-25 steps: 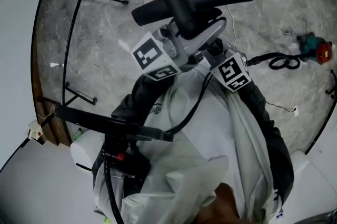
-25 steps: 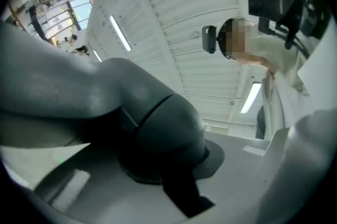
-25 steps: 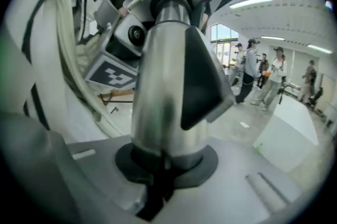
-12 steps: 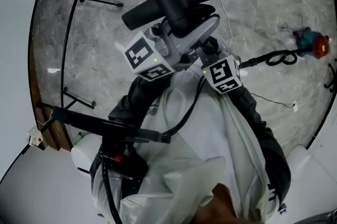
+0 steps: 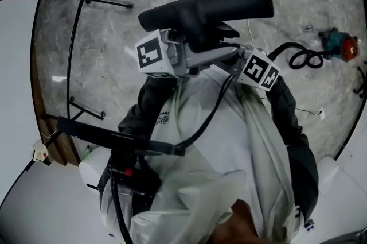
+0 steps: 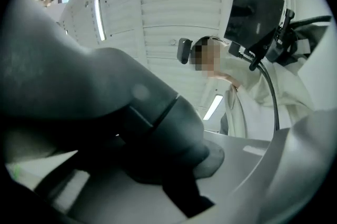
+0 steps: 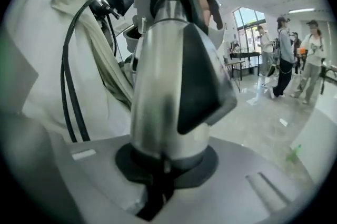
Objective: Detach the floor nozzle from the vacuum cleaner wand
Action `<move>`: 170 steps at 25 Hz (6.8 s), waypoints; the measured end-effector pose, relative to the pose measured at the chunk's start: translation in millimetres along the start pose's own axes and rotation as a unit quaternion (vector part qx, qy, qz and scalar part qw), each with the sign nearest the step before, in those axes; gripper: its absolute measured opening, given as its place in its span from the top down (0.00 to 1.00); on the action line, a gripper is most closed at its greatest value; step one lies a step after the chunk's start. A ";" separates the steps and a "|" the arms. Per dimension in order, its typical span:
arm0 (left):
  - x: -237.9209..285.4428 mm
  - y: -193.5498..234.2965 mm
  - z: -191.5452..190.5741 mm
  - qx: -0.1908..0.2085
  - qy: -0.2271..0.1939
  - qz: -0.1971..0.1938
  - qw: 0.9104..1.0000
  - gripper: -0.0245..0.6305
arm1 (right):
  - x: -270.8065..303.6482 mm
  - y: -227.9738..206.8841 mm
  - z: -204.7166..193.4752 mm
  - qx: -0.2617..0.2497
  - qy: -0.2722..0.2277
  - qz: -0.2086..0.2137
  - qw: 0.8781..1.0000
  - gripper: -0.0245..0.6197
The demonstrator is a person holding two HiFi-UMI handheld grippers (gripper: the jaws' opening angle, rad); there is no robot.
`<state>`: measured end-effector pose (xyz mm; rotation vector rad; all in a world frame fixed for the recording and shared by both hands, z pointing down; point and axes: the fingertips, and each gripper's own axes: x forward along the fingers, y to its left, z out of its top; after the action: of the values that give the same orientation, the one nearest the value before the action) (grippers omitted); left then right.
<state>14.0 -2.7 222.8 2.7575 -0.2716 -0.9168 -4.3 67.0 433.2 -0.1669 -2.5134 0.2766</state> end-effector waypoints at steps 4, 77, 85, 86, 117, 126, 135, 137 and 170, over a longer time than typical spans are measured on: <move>-10.1 37.2 1.4 -0.020 -0.004 0.095 0.995 0.84 | 6.1 -30.6 2.2 0.035 -0.004 -0.101 0.994 0.90; 17.5 2.5 -13.0 -0.004 0.048 0.044 0.998 0.85 | -17.1 -14.9 -4.4 0.012 -0.020 -0.148 0.989 0.90; 19.4 -2.8 -11.3 -0.011 0.032 -0.005 0.999 0.85 | -13.8 -17.5 -2.9 0.024 -0.034 -0.153 0.987 0.90; 17.4 8.9 -11.0 -0.007 0.034 0.041 0.999 0.85 | -15.3 -30.6 -4.6 0.030 -0.028 -0.217 0.975 0.90; 19.2 -33.2 -13.3 -0.010 0.050 -0.059 0.997 0.85 | -14.9 10.0 -1.0 0.006 -0.039 -0.100 0.994 0.90; 21.7 12.4 -12.2 0.017 0.061 0.100 0.993 0.85 | -25.1 -43.5 -3.3 0.035 -0.033 -0.342 0.938 0.90; 12.8 -38.9 -12.0 -0.011 0.062 -0.103 0.993 0.85 | -8.2 2.6 0.7 -0.002 -0.036 -0.131 0.991 0.90; 12.4 -41.6 -10.1 -0.010 0.060 -0.121 0.991 0.85 | -7.0 8.9 3.2 -0.002 -0.037 -0.081 0.996 0.90; 13.5 -16.2 -5.7 0.009 0.048 -0.034 0.998 0.85 | -11.2 -25.1 -0.5 -0.018 -0.021 -0.204 0.978 0.89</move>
<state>29.8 10.3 215.2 2.8330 -0.1708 -0.7993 3.7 40.7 433.3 0.3436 -2.5237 0.0675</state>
